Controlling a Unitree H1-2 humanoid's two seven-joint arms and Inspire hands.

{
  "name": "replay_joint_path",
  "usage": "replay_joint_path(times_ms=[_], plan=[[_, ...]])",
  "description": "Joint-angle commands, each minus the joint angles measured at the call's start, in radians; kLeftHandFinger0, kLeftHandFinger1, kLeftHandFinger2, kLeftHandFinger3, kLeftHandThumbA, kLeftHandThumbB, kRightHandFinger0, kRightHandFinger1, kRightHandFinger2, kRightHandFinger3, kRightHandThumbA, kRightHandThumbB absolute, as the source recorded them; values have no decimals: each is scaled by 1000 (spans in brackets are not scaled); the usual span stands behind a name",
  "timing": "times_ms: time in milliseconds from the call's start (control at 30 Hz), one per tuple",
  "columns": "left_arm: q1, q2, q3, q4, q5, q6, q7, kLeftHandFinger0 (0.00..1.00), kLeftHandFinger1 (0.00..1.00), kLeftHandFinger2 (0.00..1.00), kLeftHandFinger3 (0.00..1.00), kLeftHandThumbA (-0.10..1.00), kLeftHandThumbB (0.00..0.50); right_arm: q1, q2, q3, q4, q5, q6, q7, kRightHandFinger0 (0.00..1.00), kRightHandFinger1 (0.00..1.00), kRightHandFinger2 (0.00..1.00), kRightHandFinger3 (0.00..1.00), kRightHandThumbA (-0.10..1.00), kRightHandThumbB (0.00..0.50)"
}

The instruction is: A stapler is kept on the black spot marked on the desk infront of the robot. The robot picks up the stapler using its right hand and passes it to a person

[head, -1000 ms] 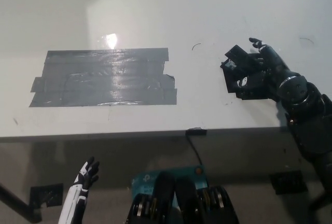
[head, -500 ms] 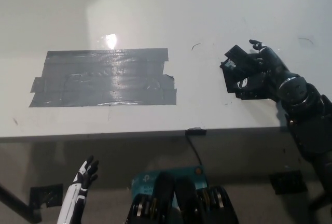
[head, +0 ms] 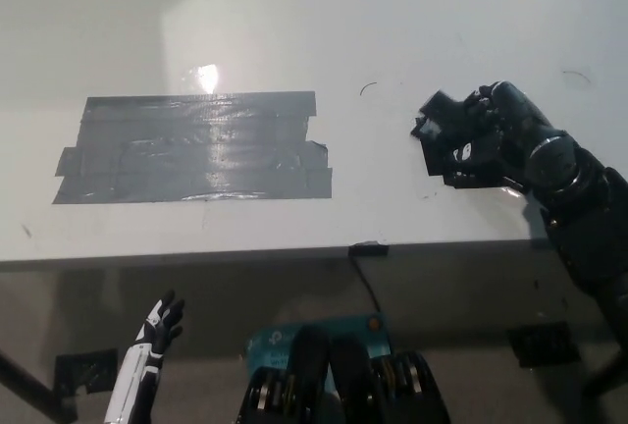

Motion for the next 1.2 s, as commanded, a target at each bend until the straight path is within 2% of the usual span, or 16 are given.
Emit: replay_joint_path(times_ms=[0,33,133,233,267,333,433,567,600,667,733,767,867,1000,1100,1167], plan=[[-4,11,5,-33,-19,-18,-6,1000,1000,1000,1000,1000,500,-17,19,-13,10,2,18,-1,194,360,512,254,959,0],[-5,11,5,-31,-17,-21,-4,1000,1000,1000,1000,1000,500,-17,18,-16,12,5,12,-1,178,337,486,222,958,0],[-6,11,6,-29,-13,-24,-1,1000,1000,1000,1000,1000,500,-18,19,-22,13,6,16,-2,157,295,460,230,961,3],[-7,11,7,-29,-11,-21,0,1000,1000,1000,1000,1000,500,-17,20,-33,9,14,16,2,105,222,408,173,953,3],[-8,11,6,-28,-14,-23,-1,1000,1000,1000,1000,1000,500,-16,21,-41,7,22,23,7,60,171,379,158,957,3],[-9,8,7,-31,-27,-18,-6,1000,1000,1000,1000,1000,498,-16,19,-45,-3,23,35,19,1,139,360,124,960,0],[-13,10,7,-29,-26,-20,-6,1000,1000,1000,1000,1000,497,-24,18,-72,3,54,46,42,0,91,368,77,983,0],[-14,7,8,-33,-30,-15,-6,1000,1000,1000,1000,1000,495,-26,15,-98,-5,77,38,57,0,45,290,34,1000,0],[-15,7,8,-34,-30,-14,-6,1000,1000,1000,1000,1000,490,-26,14,-119,-12,99,35,68,24,55,279,44,1000,0],[-16,8,7,-32,-34,-14,-8,1000,1000,1000,1000,1000,492,-44,37,-269,-28,262,131,120,2,8,199,75,968,8],[-19,10,7,-30,-24,-13,-3,1000,1000,1000,1000,1000,498,-69,51,-389,6,400,164,165,0,0,86,54,914,3],[-19,10,7,-32,-26,-10,-4,1000,1000,1000,1000,1000,489,-99,45,-456,55,491,164,208,0,0,6,2,934,3],[-17,8,6,-38,-35,-8,-9,1000,1000,1000,1000,1000,480,-147,24,-547,130,611,164,272,0,0,0,1,960,0],[-21,9,5,-38,-22,-6,-4,1000,1000,1000,1000,1000,491,-198,2,-584,201,668,164,294,0,0,0,0,1000,20],[-22,9,5,-37,-26,-2,-6,1000,1000,1000,1000,1000,493,-240,-19,-619,255,730,164,331,0,0,0,0,1000,1],[-22,8,5,-35,-23,-3,-4,1000,1000,1000,1000,1000,498,-258,-27,-626,274,732,164,353,0,0,0,0,1000,7]])
